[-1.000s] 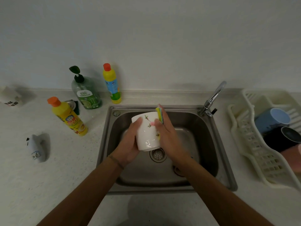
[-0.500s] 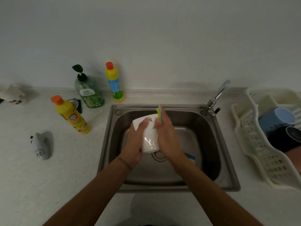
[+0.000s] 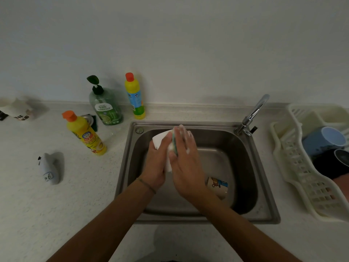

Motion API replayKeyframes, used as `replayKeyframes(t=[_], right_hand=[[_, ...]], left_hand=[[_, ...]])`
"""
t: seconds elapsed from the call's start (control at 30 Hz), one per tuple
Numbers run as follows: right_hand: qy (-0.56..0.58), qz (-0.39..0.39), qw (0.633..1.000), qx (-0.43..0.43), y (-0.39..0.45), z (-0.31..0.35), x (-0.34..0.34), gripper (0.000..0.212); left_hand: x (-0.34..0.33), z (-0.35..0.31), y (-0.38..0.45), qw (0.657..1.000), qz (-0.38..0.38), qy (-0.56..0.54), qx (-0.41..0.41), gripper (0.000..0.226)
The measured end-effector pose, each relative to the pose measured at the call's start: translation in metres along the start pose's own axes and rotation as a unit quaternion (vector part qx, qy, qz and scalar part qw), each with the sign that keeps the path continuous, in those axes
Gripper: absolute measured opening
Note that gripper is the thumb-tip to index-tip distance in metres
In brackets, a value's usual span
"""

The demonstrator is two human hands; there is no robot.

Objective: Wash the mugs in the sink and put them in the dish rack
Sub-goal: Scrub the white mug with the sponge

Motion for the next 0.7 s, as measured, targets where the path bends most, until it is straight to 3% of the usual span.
replayKeyframes(t=[0.07, 0.17, 0.3, 0.4, 0.53, 0.63, 0.7], right_hand=[[0.013, 0.008, 1.000, 0.000, 0.000, -0.002, 0.002, 0.056], [0.196, 0.008, 0.975, -0.103, 0.014, -0.017, 0.016, 0.052], [0.286, 0.013, 0.945, -0.159, 0.021, -0.027, 0.025, 0.052], [0.347, 0.018, 0.920, -0.182, 0.020, -0.025, 0.025, 0.051], [0.243, 0.003, 0.961, -0.129, 0.014, -0.018, 0.019, 0.053], [0.081, 0.002, 0.997, -0.012, -0.003, -0.009, 0.005, 0.058], [-0.013, 0.019, 0.999, 0.045, -0.018, -0.003, -0.006, 0.065]], left_hand=[[0.002, -0.001, -0.001, 1.000, 0.010, -0.007, 0.006, 0.086], [-0.003, 0.001, -0.005, 0.998, 0.023, -0.026, 0.047, 0.093], [-0.002, -0.006, -0.008, 0.990, 0.076, -0.073, 0.097, 0.064], [-0.002, -0.008, -0.011, 0.988, 0.092, -0.080, 0.091, 0.060], [-0.008, -0.005, -0.012, 0.992, 0.050, -0.062, 0.093, 0.075], [-0.003, -0.005, -0.004, 0.998, 0.011, -0.029, 0.057, 0.092], [0.002, -0.004, 0.001, 1.000, -0.001, -0.001, 0.023, 0.098]])
Point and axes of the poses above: each hand's wrist, its own y-axis towards the middle knuckle, its own x-axis out of the back of the hand, z = x × y, the point moved 3 cm from there along y, towards the middle knuckle, and after that the axes turned 2 degrees about y, right-handed, at the moved point
